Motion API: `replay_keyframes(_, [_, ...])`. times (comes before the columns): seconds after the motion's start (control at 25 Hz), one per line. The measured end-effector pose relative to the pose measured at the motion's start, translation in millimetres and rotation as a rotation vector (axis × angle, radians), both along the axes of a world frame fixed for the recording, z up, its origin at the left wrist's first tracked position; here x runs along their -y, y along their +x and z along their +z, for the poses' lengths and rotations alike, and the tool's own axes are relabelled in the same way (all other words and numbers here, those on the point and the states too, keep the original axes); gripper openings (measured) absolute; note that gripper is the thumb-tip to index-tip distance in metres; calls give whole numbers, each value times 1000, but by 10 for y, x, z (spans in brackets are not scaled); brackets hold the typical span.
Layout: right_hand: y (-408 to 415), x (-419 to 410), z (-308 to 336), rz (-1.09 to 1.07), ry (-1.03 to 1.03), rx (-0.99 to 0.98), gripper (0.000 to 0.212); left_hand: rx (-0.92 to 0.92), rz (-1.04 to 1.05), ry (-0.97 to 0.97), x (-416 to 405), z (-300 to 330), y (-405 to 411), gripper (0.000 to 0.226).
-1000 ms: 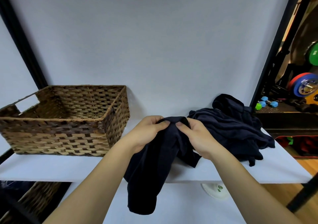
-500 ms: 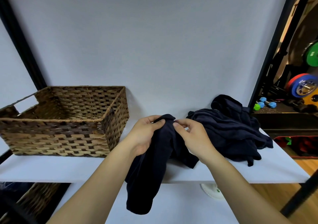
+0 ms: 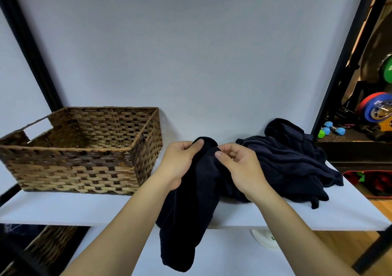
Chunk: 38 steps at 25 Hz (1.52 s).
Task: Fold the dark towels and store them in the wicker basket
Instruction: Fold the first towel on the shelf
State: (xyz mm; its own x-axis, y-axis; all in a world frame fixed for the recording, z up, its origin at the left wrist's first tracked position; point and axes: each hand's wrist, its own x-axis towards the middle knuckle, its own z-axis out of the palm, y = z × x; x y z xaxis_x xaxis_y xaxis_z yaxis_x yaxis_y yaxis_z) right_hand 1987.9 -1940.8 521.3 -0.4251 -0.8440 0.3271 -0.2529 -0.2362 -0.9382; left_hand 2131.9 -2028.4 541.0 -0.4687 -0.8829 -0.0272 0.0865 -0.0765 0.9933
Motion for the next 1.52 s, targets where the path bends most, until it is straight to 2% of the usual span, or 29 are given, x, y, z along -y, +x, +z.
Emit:
replay_keyframes(0.16, [52, 17, 58, -10, -76, -113, 20, 10, -1, -167, -77, 116, 23, 13])
replay_keyframes(0.36, [95, 40, 142, -46, -156, -93, 21, 53, -94, -277, -165, 183, 71, 17])
replay_keyframes(0.64, [147, 100, 186, -89, -142, -43, 17, 189, -77, -507, -150, 140, 105, 26])
replay_keyframes(0.68, [146, 110, 179, -86, -134, -15, 16, 178, -82, -492, -148, 129, 100, 28])
replay_keyframes(0.8, [128, 103, 187, -54, -114, 17, 15, 43, -127, -289, -178, 137, 93, 35])
replay_keyframes(1.0, [117, 55, 205, 10, -116, 36, 14, -73, -171, -131, -147, 185, 89, 13])
replay_keyframes(1.08, [121, 40, 194, 29, -128, 39, 15, -93, -148, -131, -132, 205, 76, 16])
replay_keyframes(1.16, [118, 24, 185, 48, -146, 31, 16, -71, -155, -232, -135, 214, 76, 25])
replay_keyframes(1.28, [109, -9, 196, 116, -180, 38, 13, -40, -150, -415, -122, 234, 105, 26])
replay_keyframes(1.52, [140, -8, 222, 209, -175, 171, 11, -7, -88, -589, -125, 233, 143, 25])
